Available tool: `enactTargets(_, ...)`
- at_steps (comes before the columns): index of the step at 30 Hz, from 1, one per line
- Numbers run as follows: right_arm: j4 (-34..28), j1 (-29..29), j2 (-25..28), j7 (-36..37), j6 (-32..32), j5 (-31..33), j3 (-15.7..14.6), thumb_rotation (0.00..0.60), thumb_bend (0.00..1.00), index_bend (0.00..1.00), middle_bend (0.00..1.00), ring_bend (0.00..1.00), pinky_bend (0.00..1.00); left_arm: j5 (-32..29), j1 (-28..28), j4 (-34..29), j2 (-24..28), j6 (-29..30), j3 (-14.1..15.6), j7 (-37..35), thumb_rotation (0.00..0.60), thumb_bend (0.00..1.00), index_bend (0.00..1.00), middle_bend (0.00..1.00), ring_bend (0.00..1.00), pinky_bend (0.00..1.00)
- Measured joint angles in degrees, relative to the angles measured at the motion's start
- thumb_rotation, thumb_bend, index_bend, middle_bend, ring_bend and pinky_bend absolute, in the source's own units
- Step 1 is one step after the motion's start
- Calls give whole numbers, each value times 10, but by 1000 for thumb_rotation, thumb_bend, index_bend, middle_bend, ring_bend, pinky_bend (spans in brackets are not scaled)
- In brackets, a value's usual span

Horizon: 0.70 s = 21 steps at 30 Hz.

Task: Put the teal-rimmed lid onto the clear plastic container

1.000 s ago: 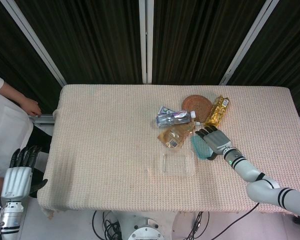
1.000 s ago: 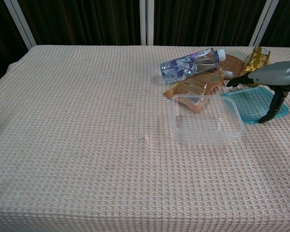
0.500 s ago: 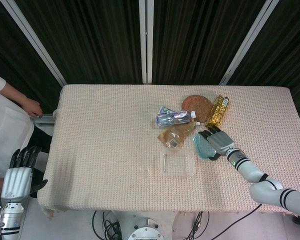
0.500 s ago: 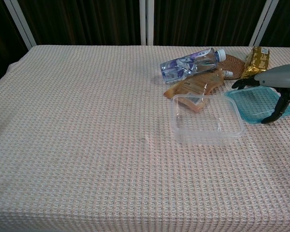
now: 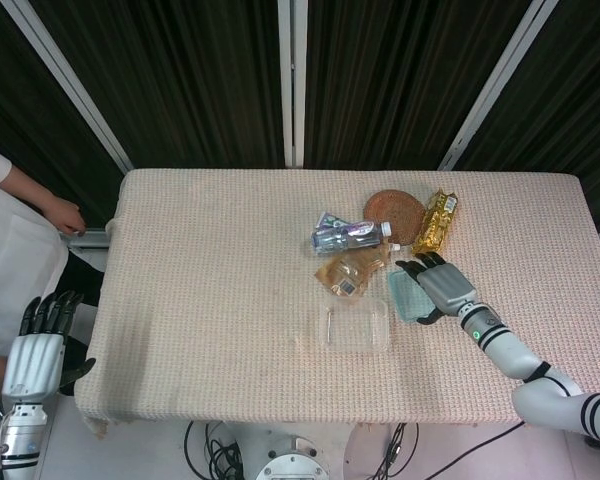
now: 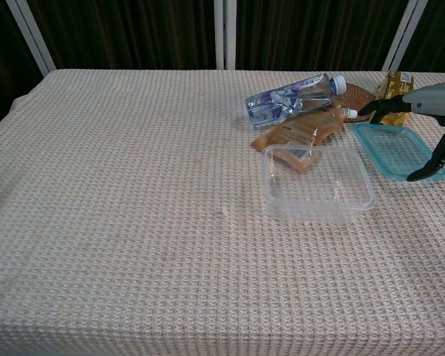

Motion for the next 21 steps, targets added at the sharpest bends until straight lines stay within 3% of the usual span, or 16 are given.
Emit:
enactTargets(10,-173,-47,104,39,65,-31,-6,600,37,0,403,0,0,3,0,22,-6,0,1,-24,600,0,108,66,0,0)
enactTargets(21,-197,-37,122,117,-18,-74,-39,600,42,0,403,0,0,4,6,35,-11,5,4,-40,600,0,108,66,0,0)
